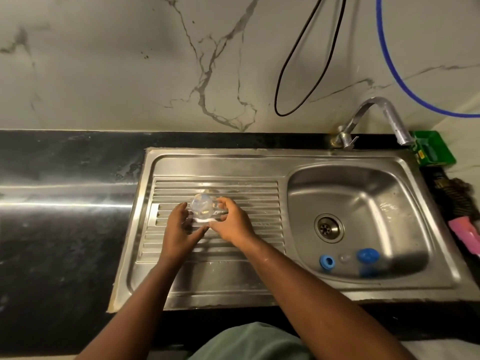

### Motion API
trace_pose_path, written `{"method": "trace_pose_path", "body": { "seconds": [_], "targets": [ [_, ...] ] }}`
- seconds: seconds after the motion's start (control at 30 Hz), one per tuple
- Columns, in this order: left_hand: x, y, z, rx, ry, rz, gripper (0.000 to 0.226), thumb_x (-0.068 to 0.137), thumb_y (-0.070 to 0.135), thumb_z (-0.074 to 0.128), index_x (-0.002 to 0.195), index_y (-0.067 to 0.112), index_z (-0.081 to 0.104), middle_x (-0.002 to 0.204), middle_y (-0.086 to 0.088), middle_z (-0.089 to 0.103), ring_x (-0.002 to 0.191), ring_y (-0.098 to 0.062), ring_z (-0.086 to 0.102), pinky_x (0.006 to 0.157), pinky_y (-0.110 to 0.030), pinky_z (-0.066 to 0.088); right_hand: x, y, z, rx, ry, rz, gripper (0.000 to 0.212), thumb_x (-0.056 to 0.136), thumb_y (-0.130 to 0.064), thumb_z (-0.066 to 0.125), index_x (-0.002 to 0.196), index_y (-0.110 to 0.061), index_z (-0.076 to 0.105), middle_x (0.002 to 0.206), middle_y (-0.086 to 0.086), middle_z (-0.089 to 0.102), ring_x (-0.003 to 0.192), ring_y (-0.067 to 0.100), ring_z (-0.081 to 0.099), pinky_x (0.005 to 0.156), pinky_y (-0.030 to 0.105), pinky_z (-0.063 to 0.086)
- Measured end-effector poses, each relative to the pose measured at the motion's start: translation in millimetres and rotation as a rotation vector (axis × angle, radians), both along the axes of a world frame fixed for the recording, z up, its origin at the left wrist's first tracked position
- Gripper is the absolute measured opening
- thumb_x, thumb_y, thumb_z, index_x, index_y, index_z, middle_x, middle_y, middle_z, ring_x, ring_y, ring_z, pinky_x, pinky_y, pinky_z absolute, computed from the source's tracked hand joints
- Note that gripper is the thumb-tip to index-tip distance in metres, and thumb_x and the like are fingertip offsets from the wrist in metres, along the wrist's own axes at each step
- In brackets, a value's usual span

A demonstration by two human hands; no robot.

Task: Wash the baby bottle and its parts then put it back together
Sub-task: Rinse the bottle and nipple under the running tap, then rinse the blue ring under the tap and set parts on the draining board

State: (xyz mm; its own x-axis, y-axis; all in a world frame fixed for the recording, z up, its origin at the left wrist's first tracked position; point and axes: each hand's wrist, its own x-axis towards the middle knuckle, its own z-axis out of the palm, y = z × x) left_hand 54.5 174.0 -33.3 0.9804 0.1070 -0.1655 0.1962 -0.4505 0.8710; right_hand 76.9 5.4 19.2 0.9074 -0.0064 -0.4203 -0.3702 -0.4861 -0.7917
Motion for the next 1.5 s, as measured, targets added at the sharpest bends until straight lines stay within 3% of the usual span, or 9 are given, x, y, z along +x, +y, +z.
{"method": "trace_pose_path", "body": {
  "seconds": [0.17,0.37,0.5,0.63,0.73,0.9,1.07,1.37,1.5],
  "targets": [
    [-44.6,-27.4,7.0,0.071,-0.038,0.122,0.04,0.089,0.013,0.082,0.118,0.022,0.056,0.11,0.007,0.057,0.095,-0.007,0.065,0.072,-0.019,0.057,-16.4,-27.4,0.4,0.031,-0.054,-0.036,0.047,0.088,-0.03,0.077,0.132,-0.03,0.062,0.125,-0.011,0.066,0.104,0.012,0.066,0.089,0.042,0.061],
    [-59.9,-101.7,-4.6,0.132,-0.123,-0.206,0.02,0.092,0.012,0.076,0.107,0.022,0.067,0.1,0.009,0.064,0.095,0.004,0.062,0.071,-0.008,0.048,-41.1,-103.9,-8.6,0.063,-0.1,-0.142,0.018,0.092,-0.028,0.075,0.109,-0.025,0.072,0.101,-0.011,0.074,0.09,0.007,0.07,0.084,0.029,0.06],
    [-47.9,-161.7,-10.4,0.164,-0.148,-0.487,0.025,0.09,0.011,0.073,0.115,0.017,0.072,0.107,0.002,0.068,0.094,-0.003,0.064,0.082,-0.018,0.054,-52.8,-161.5,-11.4,0.041,-0.13,-0.192,0.014,0.094,-0.028,0.073,0.109,-0.026,0.073,0.092,-0.015,0.073,0.084,-0.003,0.068,0.071,0.009,0.051],
    [-35.5,-239.5,-17.6,0.288,-0.177,-0.721,0.029,0.094,0.019,0.068,0.123,0.02,0.07,0.122,0.002,0.066,0.108,-0.013,0.063,0.089,-0.018,0.047,-60.0,-256.1,-31.3,-0.052,-0.041,-0.238,0.012,0.093,-0.026,0.074,0.103,-0.03,0.071,0.086,-0.017,0.07,0.079,-0.003,0.065,0.074,0.019,0.054],
    [-21.1,-290.8,-23.3,0.418,-0.137,-0.839,0.031,0.096,0.027,0.065,0.127,0.024,0.068,0.132,0.001,0.065,0.117,-0.022,0.065,0.094,-0.032,0.052,-67.4,-331.5,-57.1,-0.278,0.117,-0.238,0.013,0.091,-0.025,0.075,0.102,-0.029,0.071,0.097,-0.007,0.075,0.089,0.013,0.07,0.075,0.025,0.054],
    [-19.1,-313.3,-36.4,0.629,-0.064,-0.748,0.025,0.092,0.026,0.063,0.115,0.028,0.073,0.124,0.004,0.069,0.109,-0.024,0.069,0.092,-0.037,0.052,-76.6,-358.9,-113.6,-0.397,0.281,0.3,0.043,0.091,-0.017,0.072,0.133,-0.024,0.064,0.132,0.006,0.065,0.118,0.026,0.063,0.101,0.038,0.053],
    [-35.4,-311.8,-45.7,0.687,-0.102,-0.672,0.018,0.079,0.02,0.069,0.096,0.02,0.075,0.106,0.0,0.07,0.095,-0.027,0.069,0.087,-0.041,0.055,-69.2,-345.5,-145.3,-0.831,0.142,0.753,0.034,0.098,-0.025,0.054,0.13,-0.028,0.064,0.128,0.008,0.059,0.121,0.031,0.054,0.104,0.042,0.044],
    [-33.0,-328.6,-45.9,0.754,-0.023,-0.535,0.031,0.079,0.026,0.066,0.107,0.019,0.075,0.111,-0.002,0.072,0.101,-0.029,0.07,0.092,-0.042,0.052,-57.0,-352.4,-151.6,-0.933,0.075,0.918,0.028,0.1,-0.02,0.057,0.127,-0.022,0.063,0.13,0.009,0.062,0.123,0.03,0.054,0.106,0.039,0.037],
    [-36.1,-327.5,-49.6,0.796,-0.061,-0.533,0.023,0.079,0.021,0.075,0.101,0.022,0.077,0.105,0.0,0.074,0.094,-0.028,0.073,0.086,-0.039,0.053,-58.4,-353.9,-146.7,-0.788,-0.002,0.773,0.022,0.097,-0.027,0.06,0.118,-0.024,0.064,0.125,0.004,0.065,0.118,0.027,0.056,0.104,0.04,0.036]
  ]
}}
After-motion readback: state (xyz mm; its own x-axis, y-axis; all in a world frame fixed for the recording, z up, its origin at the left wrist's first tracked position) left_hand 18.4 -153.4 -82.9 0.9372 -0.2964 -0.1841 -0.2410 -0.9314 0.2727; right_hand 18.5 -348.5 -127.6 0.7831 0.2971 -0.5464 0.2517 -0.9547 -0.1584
